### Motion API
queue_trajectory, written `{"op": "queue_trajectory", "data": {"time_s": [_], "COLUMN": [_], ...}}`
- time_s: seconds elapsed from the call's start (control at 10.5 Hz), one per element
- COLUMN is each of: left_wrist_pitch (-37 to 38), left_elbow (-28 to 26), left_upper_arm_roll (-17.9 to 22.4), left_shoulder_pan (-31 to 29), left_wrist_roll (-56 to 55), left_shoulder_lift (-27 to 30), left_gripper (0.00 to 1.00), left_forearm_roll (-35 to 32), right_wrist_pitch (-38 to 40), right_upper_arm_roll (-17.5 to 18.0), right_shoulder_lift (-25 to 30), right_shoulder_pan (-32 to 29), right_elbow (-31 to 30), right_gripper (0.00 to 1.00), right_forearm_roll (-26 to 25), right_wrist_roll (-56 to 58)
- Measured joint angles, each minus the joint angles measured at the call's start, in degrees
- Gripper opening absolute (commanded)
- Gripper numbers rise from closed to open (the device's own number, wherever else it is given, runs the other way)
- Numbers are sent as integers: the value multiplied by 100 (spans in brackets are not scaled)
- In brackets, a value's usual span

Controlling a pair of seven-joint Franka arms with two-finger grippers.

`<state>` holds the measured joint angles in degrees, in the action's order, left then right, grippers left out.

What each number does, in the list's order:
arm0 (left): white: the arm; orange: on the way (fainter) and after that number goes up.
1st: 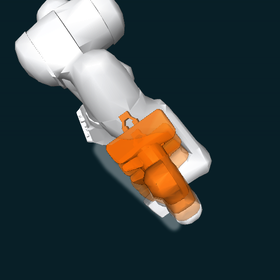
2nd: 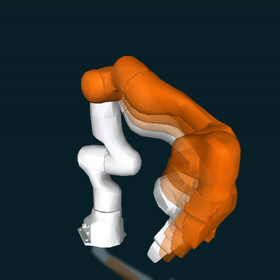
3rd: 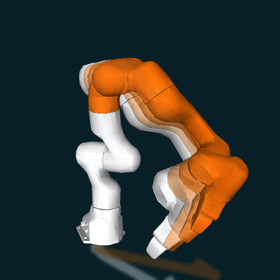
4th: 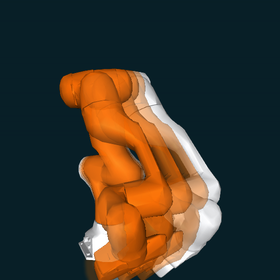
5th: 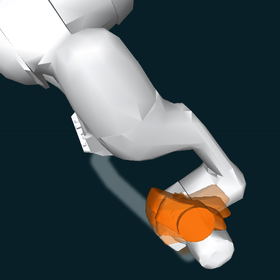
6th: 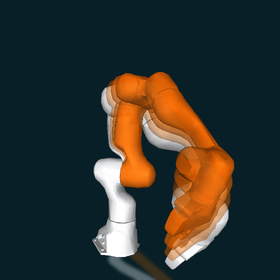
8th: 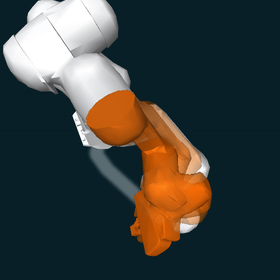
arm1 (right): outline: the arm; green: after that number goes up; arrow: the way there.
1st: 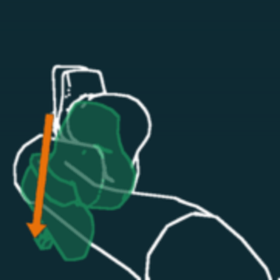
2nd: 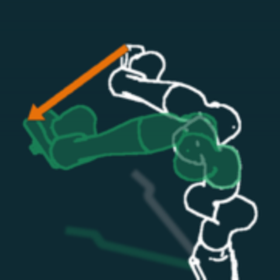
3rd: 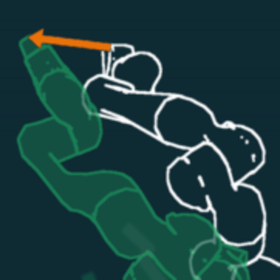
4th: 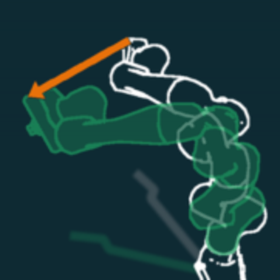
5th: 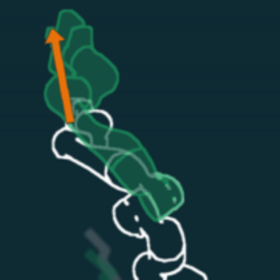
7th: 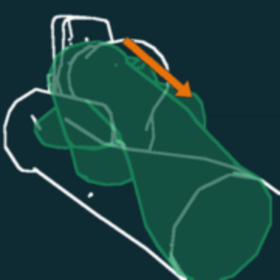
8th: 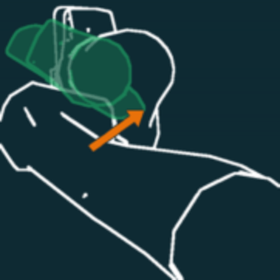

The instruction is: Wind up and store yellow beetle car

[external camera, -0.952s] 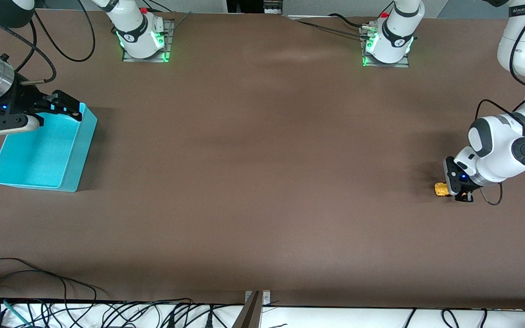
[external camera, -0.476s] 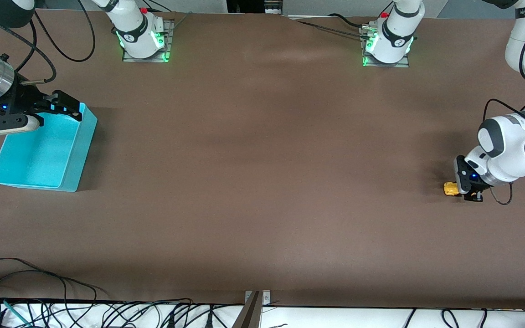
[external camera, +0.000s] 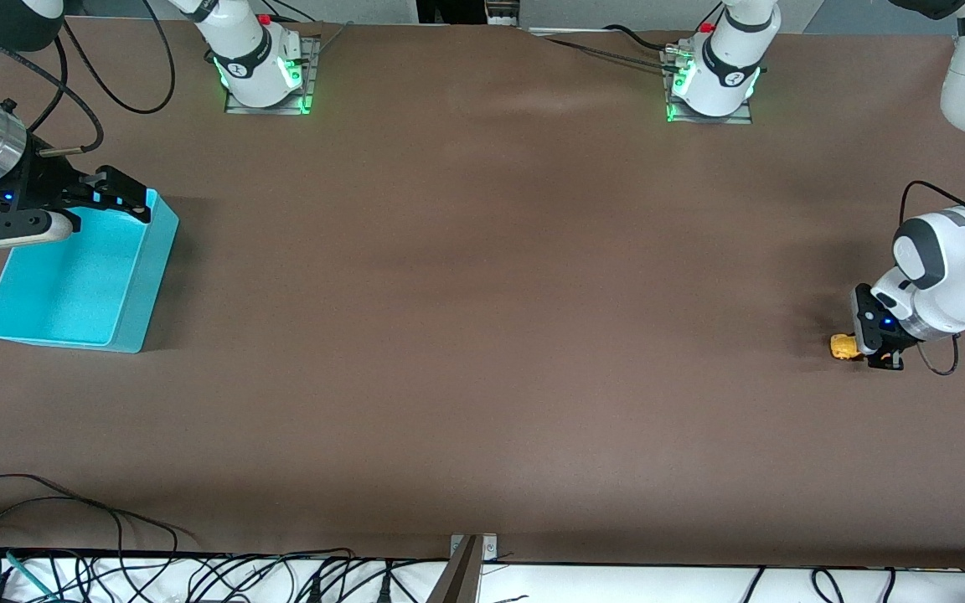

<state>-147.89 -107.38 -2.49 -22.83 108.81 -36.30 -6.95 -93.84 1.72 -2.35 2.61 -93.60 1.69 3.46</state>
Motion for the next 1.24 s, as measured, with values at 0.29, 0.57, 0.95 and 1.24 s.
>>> {"op": "queue_trajectory", "data": {"time_s": [0.29, 0.57, 0.95, 1.24], "left_wrist_pitch": [0, 1, 502, 1780], "left_elbow": [32, 35, 250, 953], "left_upper_arm_roll": [-2, -2, 2, -105], "left_shoulder_pan": [-50, -53, -106, -88], "left_wrist_roll": [117, 132, 283, 302], "left_shoulder_lift": [-20, -22, -232, -176], "left_gripper": [3, 66, 100, 100], "left_forearm_roll": [0, 0, 0, 0], "right_wrist_pitch": [0, 0, 0, 0], "right_upper_arm_roll": [0, 0, -1, -1], "right_shoulder_lift": [0, 0, 0, 0], "right_shoulder_pan": [0, 0, 0, -1], "right_elbow": [0, 0, 0, 1], "right_gripper": [100, 100, 100, 100], "right_forearm_roll": [0, 0, 0, 0], "right_wrist_roll": [0, 0, 0, 0]}}
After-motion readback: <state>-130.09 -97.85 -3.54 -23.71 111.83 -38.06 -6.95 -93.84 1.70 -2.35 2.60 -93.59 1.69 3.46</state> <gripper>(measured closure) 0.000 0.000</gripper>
